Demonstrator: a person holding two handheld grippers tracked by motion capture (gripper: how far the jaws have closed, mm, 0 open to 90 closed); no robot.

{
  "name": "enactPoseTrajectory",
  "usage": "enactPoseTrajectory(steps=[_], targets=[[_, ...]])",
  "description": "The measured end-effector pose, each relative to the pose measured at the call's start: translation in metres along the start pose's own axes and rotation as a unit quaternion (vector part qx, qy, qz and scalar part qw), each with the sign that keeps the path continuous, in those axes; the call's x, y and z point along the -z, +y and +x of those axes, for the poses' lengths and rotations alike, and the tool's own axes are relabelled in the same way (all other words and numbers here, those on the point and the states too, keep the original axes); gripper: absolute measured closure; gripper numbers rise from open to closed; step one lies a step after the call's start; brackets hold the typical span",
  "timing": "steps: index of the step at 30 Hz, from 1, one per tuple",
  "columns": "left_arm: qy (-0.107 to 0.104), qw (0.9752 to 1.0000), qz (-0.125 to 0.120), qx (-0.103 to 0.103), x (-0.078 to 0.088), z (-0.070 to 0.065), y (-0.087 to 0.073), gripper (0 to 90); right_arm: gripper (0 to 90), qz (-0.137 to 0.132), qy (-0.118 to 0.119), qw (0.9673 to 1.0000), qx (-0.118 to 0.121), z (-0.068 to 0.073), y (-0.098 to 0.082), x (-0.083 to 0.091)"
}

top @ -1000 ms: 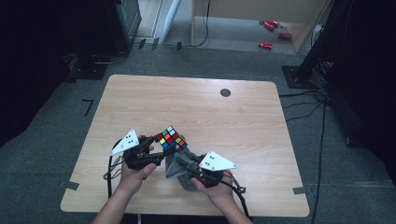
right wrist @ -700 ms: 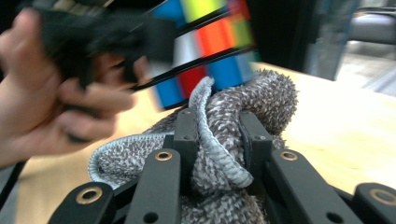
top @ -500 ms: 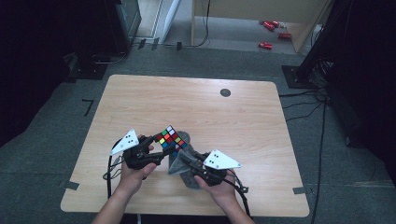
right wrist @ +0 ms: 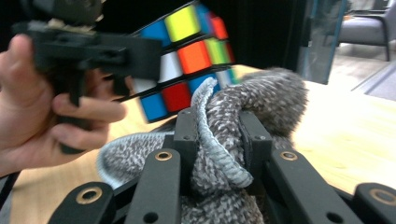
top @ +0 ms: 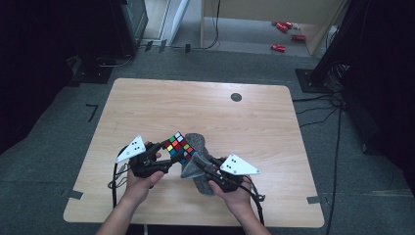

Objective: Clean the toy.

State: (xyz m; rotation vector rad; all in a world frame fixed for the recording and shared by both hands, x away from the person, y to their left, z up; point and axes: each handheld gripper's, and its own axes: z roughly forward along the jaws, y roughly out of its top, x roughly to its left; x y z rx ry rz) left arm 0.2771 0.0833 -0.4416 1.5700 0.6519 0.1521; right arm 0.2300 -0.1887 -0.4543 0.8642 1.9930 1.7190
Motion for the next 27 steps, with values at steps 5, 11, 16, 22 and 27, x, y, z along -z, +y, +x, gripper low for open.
enactPoseTrajectory(steps=[5,11,16,22,27], targets=[[0.003,1.0000,-0.002,0.001,0.003,0.001,0.001,34.8,73.6,0.025,0.043,0.9985,0.023,0.018,-0.007,-0.012],[0.002,1.0000,-0.006,0.000,0.004,0.001,0.003,34.8,73.5,0.006,0.015,0.9998,0.009,0.006,0.002,-0.002],[0.002,1.0000,0.000,-0.002,0.001,0.000,0.001,34.8,73.5,-0.005,-0.001,0.9999,-0.016,-0.003,0.002,0.003],[0.002,1.0000,-0.003,-0.001,0.001,0.000,0.002,34.8,73.4,0.028,0.041,0.9987,0.012,0.018,-0.007,-0.012],[0.001,1.0000,-0.006,0.000,0.004,0.001,0.003,34.8,73.4,0.015,0.029,0.9994,0.010,0.011,0.000,-0.006]])
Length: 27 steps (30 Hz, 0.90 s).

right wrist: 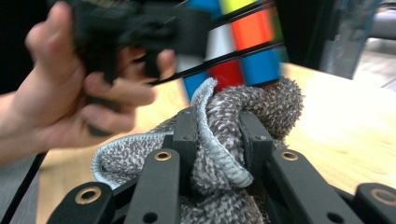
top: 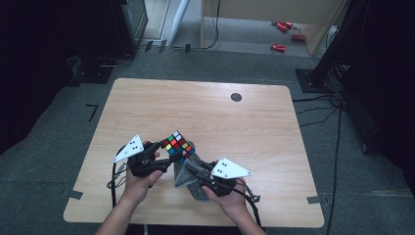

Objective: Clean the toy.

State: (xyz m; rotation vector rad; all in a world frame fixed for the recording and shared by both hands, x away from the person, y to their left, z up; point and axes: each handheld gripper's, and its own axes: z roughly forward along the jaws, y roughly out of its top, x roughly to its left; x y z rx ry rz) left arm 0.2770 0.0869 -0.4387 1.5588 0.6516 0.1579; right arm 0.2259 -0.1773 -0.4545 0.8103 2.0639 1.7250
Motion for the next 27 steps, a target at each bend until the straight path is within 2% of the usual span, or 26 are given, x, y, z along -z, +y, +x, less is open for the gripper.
enactPoseTrajectory(steps=[2,5,8,12,14,16,18,21,25,27], targets=[[0.000,1.0000,0.001,-0.001,0.000,0.000,0.000,34.8,73.4,-0.008,-0.010,0.9998,-0.013,-0.006,0.002,0.005],[-0.001,1.0000,0.002,-0.001,-0.001,-0.001,0.000,34.8,73.4,-0.011,-0.015,0.9997,-0.016,-0.009,0.002,0.006],[0.000,1.0000,0.002,-0.001,-0.002,-0.001,0.000,34.8,73.4,-0.002,-0.003,0.9999,-0.010,-0.002,0.000,0.002],[-0.001,1.0000,-0.003,0.002,-0.001,-0.001,0.000,34.8,73.2,0.010,0.010,0.9998,0.015,0.007,-0.001,-0.004],[0.000,1.0000,-0.006,0.001,0.001,0.000,0.001,34.8,73.2,0.001,0.008,1.0000,0.002,0.001,0.003,0.001],[0.001,1.0000,-0.004,0.001,0.001,0.000,0.001,34.8,73.4,-0.015,-0.009,0.9998,-0.013,-0.007,0.005,0.008],[0.001,1.0000,-0.001,0.003,0.000,0.001,0.000,34.8,73.4,-0.022,-0.015,0.9994,-0.021,-0.011,0.006,0.011],[0.002,1.0000,0.000,0.002,-0.001,0.000,0.000,34.8,73.2,-0.013,-0.002,0.9997,-0.019,-0.007,0.003,0.006],[0.003,1.0000,-0.001,0.002,0.000,0.000,0.000,34.8,72.9,0.014,0.040,0.9991,-0.001,0.006,-0.001,-0.004],[0.003,1.0000,-0.002,0.002,0.000,0.000,0.000,34.8,72.8,0.020,0.051,0.9985,0.005,0.010,-0.001,-0.006]])
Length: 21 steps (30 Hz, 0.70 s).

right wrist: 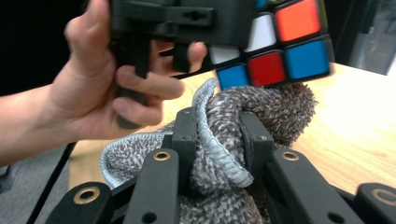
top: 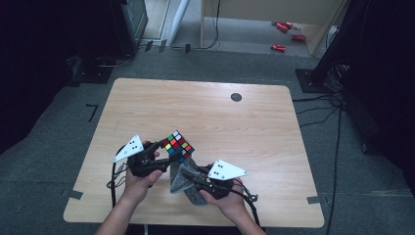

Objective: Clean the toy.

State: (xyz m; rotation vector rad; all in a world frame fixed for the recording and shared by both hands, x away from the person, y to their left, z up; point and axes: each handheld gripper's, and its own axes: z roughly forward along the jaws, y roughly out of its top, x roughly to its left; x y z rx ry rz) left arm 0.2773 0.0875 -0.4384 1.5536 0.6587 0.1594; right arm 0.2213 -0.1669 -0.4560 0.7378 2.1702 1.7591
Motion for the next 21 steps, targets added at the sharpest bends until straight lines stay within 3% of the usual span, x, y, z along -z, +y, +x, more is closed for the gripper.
enactPoseTrajectory(steps=[3,9,12,16,18,21], targets=[[-0.001,1.0000,-0.004,-0.001,0.001,0.000,0.001,34.8,72.9,-0.008,-0.009,0.9999,-0.005,-0.005,0.004,0.006],[0.000,1.0000,0.001,0.000,-0.001,0.000,0.000,34.8,73.1,-0.042,-0.055,0.9970,-0.033,-0.021,0.007,0.020],[-0.001,1.0000,0.002,-0.002,-0.002,-0.001,-0.001,34.8,73.1,-0.033,-0.048,0.9981,-0.019,-0.015,0.005,0.014],[-0.001,1.0000,0.002,-0.002,-0.001,-0.001,-0.001,34.8,72.9,-0.009,-0.016,0.9998,0.002,-0.002,0.001,0.003],[-0.002,1.0000,0.001,-0.003,-0.001,0.000,0.000,34.8,72.6,-0.004,-0.012,0.9998,0.013,0.001,0.001,0.002],[-0.002,1.0000,-0.003,-0.003,0.001,0.001,0.001,34.8,72.4,-0.017,-0.015,0.9997,0.009,-0.006,0.006,0.009]])
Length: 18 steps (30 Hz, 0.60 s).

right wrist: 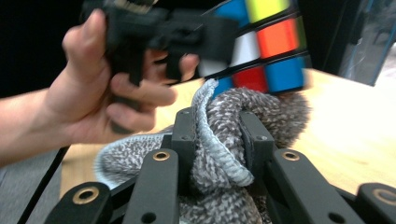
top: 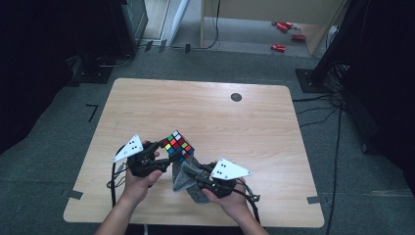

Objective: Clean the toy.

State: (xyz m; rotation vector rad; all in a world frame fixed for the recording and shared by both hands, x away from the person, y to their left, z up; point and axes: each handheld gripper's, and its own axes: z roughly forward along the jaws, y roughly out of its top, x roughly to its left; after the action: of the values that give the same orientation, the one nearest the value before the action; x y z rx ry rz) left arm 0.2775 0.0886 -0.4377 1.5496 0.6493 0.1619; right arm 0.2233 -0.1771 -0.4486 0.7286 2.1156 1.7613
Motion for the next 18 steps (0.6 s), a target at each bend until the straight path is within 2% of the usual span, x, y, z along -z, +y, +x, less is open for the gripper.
enactPoseTrajectory(steps=[3,5,8,10,12,15,18], targets=[[0.000,1.0000,0.001,0.000,0.000,0.000,0.000,34.8,72.9,-0.026,-0.024,0.9990,-0.026,-0.013,0.005,0.011],[0.002,1.0000,0.006,-0.002,-0.002,0.000,-0.001,34.8,73.0,-0.033,-0.034,0.9981,-0.040,-0.019,0.004,0.015],[0.002,0.9999,0.011,-0.006,-0.004,-0.002,-0.002,34.8,73.1,-0.020,-0.028,0.9987,-0.038,-0.016,0.000,0.010],[0.002,0.9999,0.009,-0.007,-0.004,-0.002,-0.002,34.8,73.1,-0.008,-0.014,0.9994,-0.029,-0.011,-0.001,0.005],[0.002,0.9999,0.007,-0.007,-0.003,-0.002,-0.002,34.8,73.2,-0.006,-0.017,0.9997,-0.016,-0.009,0.002,0.006],[0.006,0.9997,0.013,-0.020,0.000,0.000,-0.001,34.8,73.8,-0.036,-0.033,0.9983,-0.031,-0.020,0.010,0.020],[-0.017,0.9990,0.024,-0.034,-0.004,-0.003,-0.003,34.8,74.1,-0.071,-0.058,0.9939,-0.060,-0.033,0.016,0.035]])
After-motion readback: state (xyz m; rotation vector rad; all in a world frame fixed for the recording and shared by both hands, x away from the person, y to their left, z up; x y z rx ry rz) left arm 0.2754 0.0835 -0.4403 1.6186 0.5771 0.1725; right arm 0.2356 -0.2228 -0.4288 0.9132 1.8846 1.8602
